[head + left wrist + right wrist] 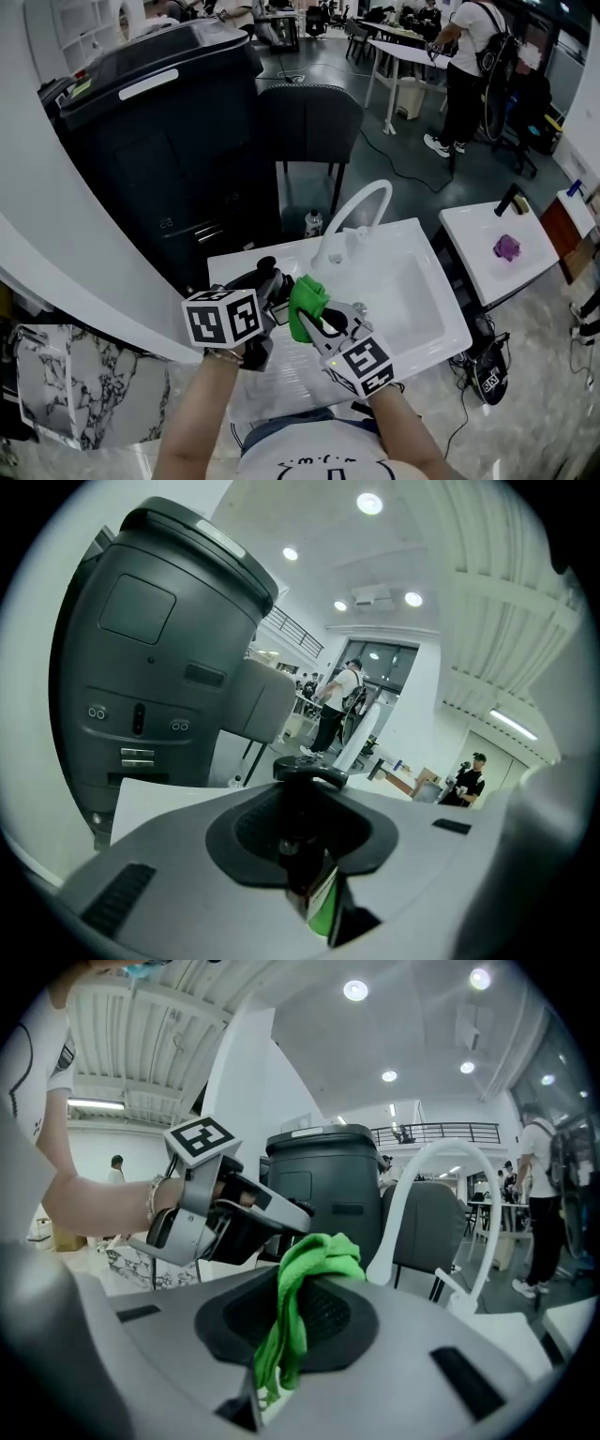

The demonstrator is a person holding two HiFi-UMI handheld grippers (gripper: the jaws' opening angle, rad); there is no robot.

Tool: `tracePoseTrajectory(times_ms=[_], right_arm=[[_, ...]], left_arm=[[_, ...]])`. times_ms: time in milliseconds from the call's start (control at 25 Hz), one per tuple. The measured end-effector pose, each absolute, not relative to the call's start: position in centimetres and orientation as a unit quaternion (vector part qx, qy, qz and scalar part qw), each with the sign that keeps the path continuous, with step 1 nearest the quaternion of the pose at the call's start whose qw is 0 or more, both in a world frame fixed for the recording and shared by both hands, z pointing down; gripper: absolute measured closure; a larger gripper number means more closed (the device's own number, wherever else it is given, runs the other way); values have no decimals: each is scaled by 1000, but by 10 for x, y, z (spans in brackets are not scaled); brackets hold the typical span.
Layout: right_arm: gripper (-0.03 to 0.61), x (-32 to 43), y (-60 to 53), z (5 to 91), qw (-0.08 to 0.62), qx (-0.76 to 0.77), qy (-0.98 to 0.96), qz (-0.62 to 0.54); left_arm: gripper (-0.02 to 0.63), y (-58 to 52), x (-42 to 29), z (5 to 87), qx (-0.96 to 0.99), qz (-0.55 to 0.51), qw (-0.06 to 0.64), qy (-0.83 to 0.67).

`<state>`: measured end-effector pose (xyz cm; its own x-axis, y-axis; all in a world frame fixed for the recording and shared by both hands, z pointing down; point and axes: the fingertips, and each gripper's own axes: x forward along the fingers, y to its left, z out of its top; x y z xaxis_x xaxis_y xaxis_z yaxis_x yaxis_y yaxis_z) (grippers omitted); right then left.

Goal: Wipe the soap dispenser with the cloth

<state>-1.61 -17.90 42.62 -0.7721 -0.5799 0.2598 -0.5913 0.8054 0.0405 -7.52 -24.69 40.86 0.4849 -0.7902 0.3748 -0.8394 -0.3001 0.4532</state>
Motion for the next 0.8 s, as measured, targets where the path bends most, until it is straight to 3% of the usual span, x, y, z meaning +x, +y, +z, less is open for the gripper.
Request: tracePoseTrajectory(times_ms=[360,680,800], right_arm=[[529,-11,-170,455,166,330,-928,48],[529,-30,-156,400,90,289,-953,16],[529,-44,-160,398,98,281,-955,17]], left_arm=[[523,-250,-88,398,804,18,306,-509],[523,-255,-85,401,803,20,313,-507],[523,-254,-81,402,801,23,318,-506]])
